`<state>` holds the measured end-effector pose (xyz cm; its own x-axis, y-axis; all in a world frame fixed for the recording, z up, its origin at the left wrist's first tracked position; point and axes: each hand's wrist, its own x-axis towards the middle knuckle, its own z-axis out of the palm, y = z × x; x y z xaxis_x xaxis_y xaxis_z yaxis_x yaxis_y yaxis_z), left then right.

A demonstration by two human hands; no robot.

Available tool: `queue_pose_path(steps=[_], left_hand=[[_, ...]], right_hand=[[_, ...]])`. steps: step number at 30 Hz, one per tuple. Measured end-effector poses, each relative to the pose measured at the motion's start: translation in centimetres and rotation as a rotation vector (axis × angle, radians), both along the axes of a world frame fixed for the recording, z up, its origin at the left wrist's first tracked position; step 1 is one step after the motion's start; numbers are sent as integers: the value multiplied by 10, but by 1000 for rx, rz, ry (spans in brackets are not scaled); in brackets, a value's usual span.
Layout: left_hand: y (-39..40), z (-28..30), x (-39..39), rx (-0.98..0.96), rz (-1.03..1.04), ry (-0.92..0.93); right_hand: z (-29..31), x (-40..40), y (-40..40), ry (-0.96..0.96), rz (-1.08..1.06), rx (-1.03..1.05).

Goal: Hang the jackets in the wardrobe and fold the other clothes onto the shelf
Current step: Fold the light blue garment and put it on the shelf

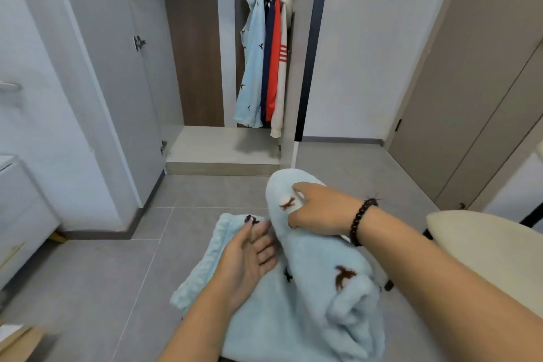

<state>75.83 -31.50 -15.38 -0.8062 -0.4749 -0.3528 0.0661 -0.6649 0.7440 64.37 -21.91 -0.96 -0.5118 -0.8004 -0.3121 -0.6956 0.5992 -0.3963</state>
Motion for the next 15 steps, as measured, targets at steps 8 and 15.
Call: queue_pose_path(steps=[8, 15], left_hand=[[-44, 23, 33, 119, 66, -90], [-57, 51, 58, -506, -202, -421]], right_hand=[[-63, 62, -39, -291, 100, -187], [-95, 40, -24, -639, 120, -372]])
